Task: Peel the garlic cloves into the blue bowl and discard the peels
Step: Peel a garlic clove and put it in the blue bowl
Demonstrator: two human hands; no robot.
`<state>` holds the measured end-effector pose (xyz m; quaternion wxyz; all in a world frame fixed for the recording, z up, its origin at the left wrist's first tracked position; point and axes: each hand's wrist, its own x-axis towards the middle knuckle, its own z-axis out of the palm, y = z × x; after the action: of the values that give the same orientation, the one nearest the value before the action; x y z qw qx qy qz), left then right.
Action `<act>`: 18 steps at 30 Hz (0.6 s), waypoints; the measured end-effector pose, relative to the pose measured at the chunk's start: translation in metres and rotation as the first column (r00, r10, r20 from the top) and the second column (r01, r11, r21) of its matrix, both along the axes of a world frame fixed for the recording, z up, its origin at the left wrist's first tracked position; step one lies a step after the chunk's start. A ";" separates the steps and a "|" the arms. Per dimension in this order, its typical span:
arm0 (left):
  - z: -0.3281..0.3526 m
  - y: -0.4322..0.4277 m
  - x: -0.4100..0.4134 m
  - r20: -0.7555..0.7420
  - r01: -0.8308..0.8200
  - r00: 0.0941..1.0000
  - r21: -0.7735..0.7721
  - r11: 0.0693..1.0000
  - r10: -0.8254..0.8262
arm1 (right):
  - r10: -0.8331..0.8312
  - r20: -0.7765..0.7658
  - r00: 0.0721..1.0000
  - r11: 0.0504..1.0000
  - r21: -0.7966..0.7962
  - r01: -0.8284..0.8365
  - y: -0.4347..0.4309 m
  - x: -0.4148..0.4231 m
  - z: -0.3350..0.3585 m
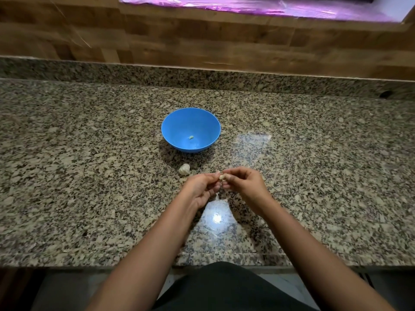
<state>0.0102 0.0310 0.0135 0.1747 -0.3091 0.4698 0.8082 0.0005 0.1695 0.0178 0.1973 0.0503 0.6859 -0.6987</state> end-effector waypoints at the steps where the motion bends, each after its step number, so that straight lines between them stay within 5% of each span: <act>1: 0.000 0.002 0.001 -0.020 -0.019 1.000 0.015 1.000 0.019 | -0.042 0.029 0.999 0.997 -0.059 0.043 -0.002 0.001 -0.001; 4: -0.004 0.004 0.003 -0.050 -0.053 0.997 0.063 0.997 0.056 | -0.157 0.114 0.981 0.961 -0.209 0.178 -0.008 0.005 -0.004; 9: -0.004 0.013 0.006 -0.086 -0.130 0.987 0.042 0.991 0.133 | -0.237 0.117 0.965 0.943 -0.211 0.257 -0.016 0.005 -0.009; 18: 0.006 0.009 -0.002 -0.041 0.009 0.999 0.085 0.996 -0.005 | -0.099 0.296 0.950 0.874 -0.430 0.225 -0.003 0.000 -0.002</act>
<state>0.0086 0.0399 0.0199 0.1810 -0.2831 0.4394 0.8331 0.0010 0.1664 0.0154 0.2337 0.1528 0.4619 -0.8418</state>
